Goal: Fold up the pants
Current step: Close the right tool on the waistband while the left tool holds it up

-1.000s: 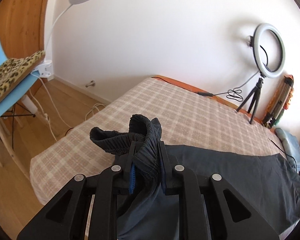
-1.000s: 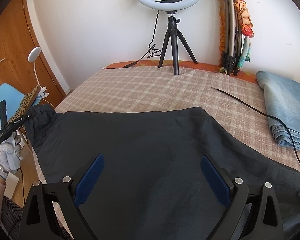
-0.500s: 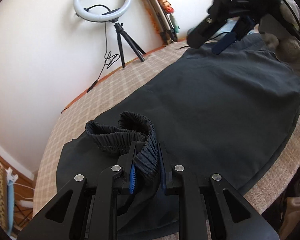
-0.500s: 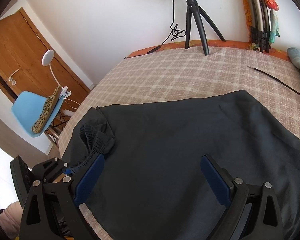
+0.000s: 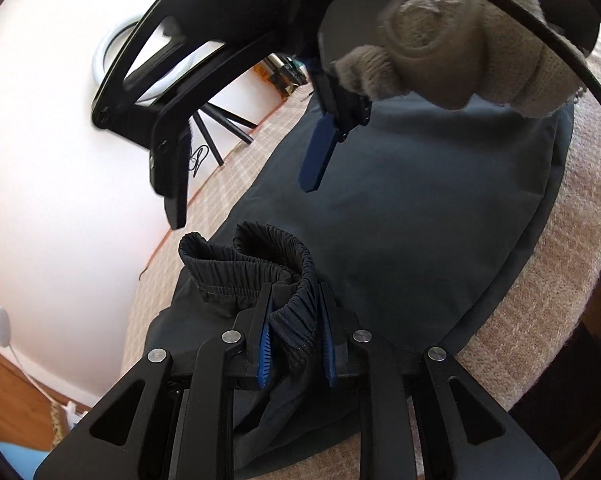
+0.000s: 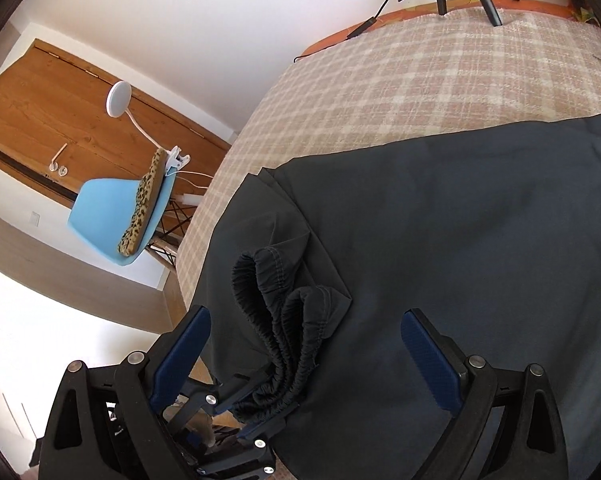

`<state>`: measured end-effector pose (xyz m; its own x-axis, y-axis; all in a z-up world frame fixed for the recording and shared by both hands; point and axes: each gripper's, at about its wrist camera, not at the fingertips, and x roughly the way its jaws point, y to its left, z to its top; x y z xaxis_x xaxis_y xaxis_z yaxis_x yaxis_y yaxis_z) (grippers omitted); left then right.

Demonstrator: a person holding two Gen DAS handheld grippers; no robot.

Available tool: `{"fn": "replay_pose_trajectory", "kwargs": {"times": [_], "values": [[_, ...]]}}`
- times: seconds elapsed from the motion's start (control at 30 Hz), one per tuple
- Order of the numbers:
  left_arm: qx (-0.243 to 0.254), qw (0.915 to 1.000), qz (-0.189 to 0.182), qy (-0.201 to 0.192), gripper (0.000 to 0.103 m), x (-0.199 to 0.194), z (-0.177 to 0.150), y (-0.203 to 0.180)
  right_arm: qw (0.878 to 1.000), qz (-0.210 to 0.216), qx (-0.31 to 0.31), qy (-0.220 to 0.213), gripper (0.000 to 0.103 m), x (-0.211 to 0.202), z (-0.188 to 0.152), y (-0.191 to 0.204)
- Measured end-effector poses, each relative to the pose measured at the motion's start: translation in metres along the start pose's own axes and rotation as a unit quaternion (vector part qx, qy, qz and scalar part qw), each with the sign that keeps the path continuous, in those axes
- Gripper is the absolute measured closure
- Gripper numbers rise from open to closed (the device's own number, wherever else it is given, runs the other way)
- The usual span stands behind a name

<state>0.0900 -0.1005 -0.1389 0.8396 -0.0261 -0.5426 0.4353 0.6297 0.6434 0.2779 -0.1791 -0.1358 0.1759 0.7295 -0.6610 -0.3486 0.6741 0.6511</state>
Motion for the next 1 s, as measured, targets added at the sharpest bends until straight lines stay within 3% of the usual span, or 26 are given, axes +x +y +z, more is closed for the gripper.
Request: {"fn": "replay_pose_trajectory", "kwargs": {"times": [0.2,0.27,0.33,0.43,0.5,0.67,0.8,1.0], "values": [[0.023,0.9996,0.011,-0.01,0.081,-0.009,0.001,-0.015,0.998,-0.036,-0.018,0.038,0.006,0.024,0.002,0.02],[0.022,0.9996,0.012,-0.012,0.081,-0.012,-0.001,-0.014,0.997,-0.054,-0.016,0.053,0.017,0.033,0.003,0.022],[0.018,0.9997,0.014,-0.012,0.081,-0.015,-0.003,-0.014,0.996,-0.059,-0.005,0.069,0.052,0.041,0.002,0.021],[-0.005,0.9998,0.014,-0.011,0.075,-0.019,-0.004,-0.007,0.997,-0.044,0.016,0.065,0.073,0.043,0.0,0.016],[-0.021,0.9996,0.015,-0.01,0.062,-0.019,-0.005,0.001,0.998,-0.033,0.019,0.048,0.08,0.035,-0.002,0.012],[-0.085,0.9961,-0.025,0.007,0.061,-0.011,-0.008,0.023,0.999,-0.03,0.02,0.017,0.085,0.016,-0.001,0.01],[-0.14,0.9866,-0.083,0.011,0.084,-0.008,-0.005,0.039,0.999,-0.032,0.018,0.003,0.086,0.004,0.002,0.009],[-0.175,0.9774,-0.118,-0.005,0.088,-0.016,-0.005,0.049,0.999,-0.039,0.015,-0.013,0.086,-0.013,0.001,0.009]]}}
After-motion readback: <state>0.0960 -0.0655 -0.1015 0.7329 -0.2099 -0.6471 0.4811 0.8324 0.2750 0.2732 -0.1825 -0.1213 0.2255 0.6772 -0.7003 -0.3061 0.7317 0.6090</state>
